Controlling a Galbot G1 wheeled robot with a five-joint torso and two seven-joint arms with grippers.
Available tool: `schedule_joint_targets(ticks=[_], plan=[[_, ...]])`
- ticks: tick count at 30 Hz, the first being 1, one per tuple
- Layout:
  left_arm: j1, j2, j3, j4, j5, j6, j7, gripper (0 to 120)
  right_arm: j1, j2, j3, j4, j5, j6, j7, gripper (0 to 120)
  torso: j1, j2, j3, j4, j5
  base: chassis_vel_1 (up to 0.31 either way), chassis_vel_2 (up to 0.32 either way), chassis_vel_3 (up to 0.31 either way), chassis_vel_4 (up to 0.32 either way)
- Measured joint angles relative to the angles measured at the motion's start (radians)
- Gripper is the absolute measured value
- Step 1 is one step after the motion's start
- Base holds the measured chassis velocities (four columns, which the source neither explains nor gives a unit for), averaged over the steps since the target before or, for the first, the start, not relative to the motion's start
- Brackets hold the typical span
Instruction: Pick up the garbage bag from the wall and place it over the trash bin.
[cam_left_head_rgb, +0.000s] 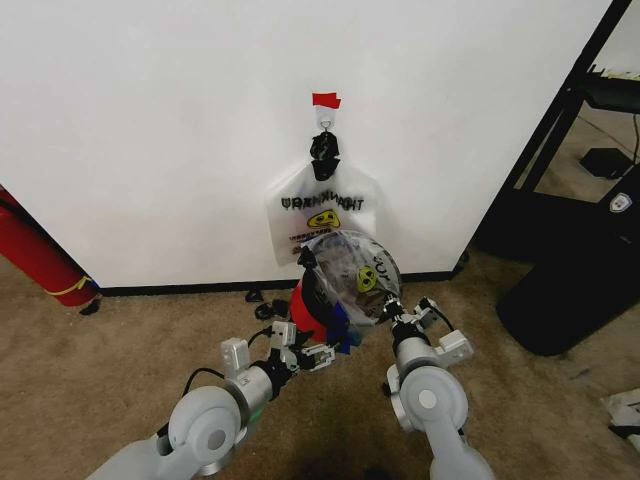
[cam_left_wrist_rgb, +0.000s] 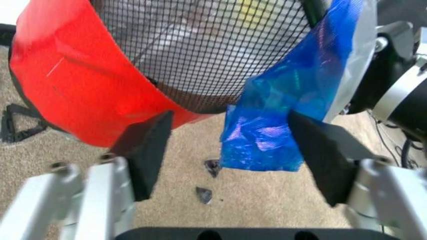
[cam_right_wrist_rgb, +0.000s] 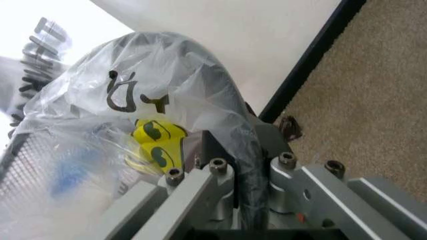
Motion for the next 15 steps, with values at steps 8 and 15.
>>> schedule_joint_targets(ticks=[8, 15], plan=[[-0.004, -0.006, 0.007, 0.008, -0.014, -0.003, 0.011, 36, 0.001, 0.005, -0.005, 0.004, -0.002, -0.004, 0.001, 1, 0.000, 0.000, 0.000, 0.0000, 0.0000, 0.000, 0.000, 0.000, 0.000], [-0.005, -0.017, 0.010, 0.015, -0.017, -0.017, 0.012, 11, -0.005, 0.002, 0.000, 0.006, -0.003, -0.004, 0.001, 1, 0.000, 0.000, 0.000, -0.0001, 0.0000, 0.000, 0.000, 0.000, 0.000]])
